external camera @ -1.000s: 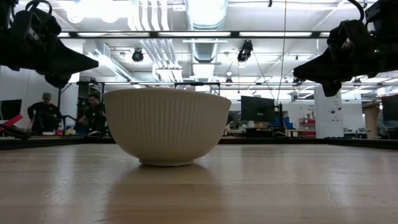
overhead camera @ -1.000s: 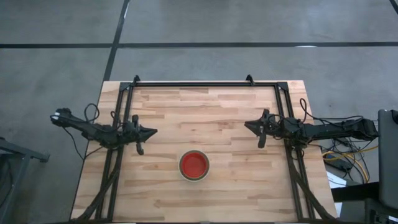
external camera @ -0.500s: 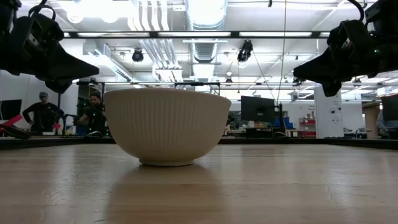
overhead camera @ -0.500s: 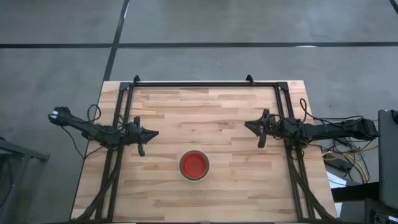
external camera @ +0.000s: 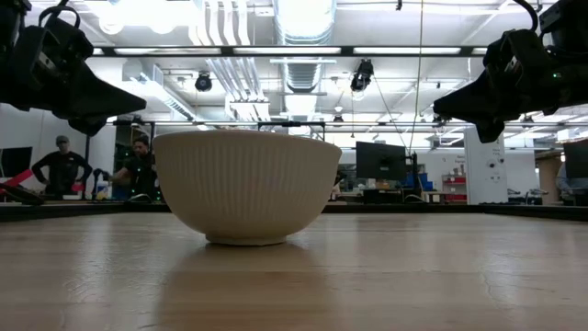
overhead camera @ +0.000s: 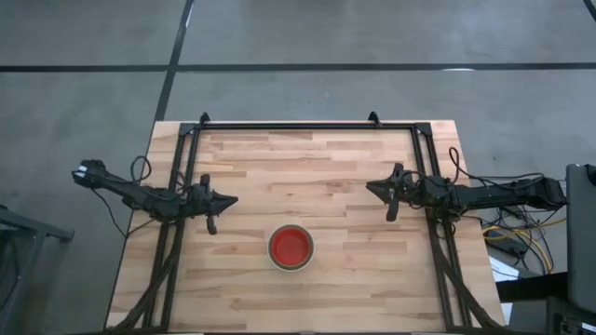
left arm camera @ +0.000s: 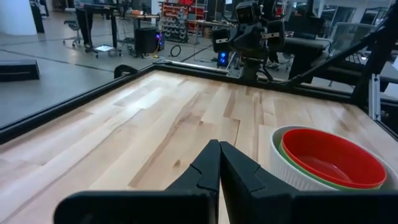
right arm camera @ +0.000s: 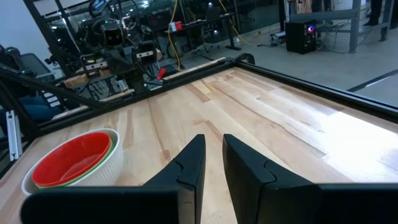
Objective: Nest bowls inside each other
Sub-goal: Return to Home Position
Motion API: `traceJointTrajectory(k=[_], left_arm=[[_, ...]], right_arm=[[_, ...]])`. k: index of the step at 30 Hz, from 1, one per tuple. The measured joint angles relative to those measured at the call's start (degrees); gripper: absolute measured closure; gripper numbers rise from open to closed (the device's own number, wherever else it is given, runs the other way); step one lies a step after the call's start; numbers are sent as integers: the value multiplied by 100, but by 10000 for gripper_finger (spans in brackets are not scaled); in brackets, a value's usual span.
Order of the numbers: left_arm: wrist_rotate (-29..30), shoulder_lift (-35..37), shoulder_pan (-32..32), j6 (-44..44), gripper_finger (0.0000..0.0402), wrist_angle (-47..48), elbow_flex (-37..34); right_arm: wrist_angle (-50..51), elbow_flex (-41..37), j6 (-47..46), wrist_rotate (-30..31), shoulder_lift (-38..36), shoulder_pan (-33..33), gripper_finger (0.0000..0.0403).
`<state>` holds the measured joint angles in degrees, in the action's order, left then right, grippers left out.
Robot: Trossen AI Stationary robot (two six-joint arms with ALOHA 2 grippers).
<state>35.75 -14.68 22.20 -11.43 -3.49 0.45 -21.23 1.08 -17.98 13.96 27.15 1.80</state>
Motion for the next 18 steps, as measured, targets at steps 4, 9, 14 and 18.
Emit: traceJointTrajectory(k=[4, 9, 14, 18], left_arm=[[2, 0, 0, -45, 392, 0, -2], [7, 0, 0, -48, 392, 0, -6], [9, 0, 0, -51, 392, 0, -7], [9, 0, 0, -53, 392, 2, -9]], right_arm=[[0, 0, -1, -2, -2, 0, 349], [0, 0, 0, -2, -2, 0, 349], [0, 0, -1, -2, -1, -1, 349], [0, -1, 0, -2, -2, 0, 349]])
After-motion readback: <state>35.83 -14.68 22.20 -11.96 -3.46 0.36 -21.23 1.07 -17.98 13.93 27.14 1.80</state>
